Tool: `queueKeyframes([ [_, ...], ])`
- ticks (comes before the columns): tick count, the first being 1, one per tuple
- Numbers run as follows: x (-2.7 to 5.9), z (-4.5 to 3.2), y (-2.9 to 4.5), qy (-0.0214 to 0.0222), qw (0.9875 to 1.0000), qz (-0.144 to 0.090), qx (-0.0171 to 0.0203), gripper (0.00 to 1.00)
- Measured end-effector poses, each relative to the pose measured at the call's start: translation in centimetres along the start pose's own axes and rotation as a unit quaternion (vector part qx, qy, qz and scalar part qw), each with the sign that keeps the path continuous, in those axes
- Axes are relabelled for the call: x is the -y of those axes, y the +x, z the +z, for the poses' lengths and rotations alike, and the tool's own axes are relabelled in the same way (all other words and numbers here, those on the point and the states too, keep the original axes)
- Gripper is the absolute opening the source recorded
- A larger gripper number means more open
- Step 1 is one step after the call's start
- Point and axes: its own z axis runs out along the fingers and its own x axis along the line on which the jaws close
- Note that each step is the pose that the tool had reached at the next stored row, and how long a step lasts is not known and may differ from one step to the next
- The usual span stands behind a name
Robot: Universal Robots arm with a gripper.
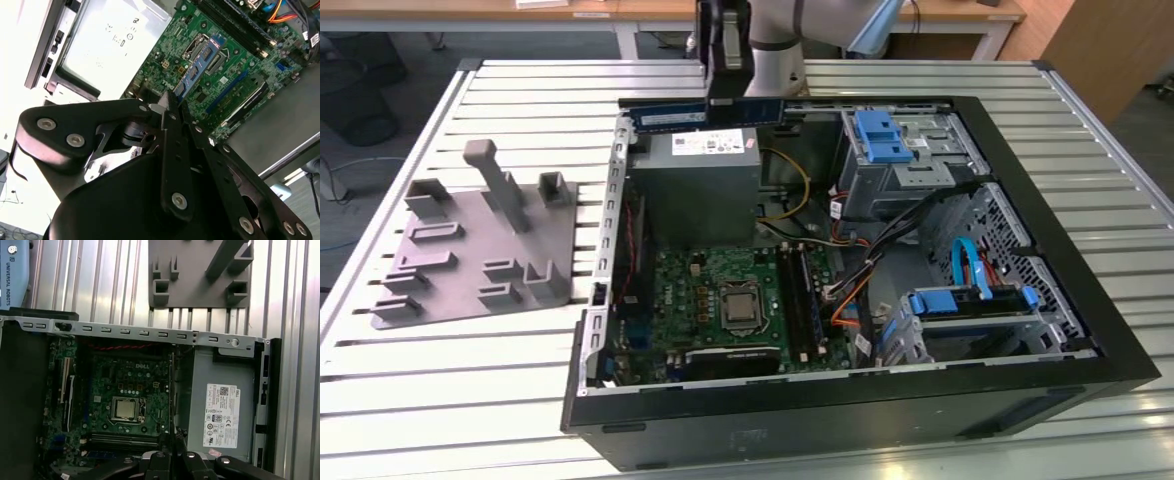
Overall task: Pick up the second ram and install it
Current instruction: 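Pick up the second ram and move it above second insertion slot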
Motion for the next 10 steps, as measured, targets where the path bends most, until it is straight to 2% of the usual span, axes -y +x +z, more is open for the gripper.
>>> queueKeyframes([
  [10, 1.63, 0.07, 0.12, 0.0000, 1.0000, 0.000, 0.0000, 0.14],
])
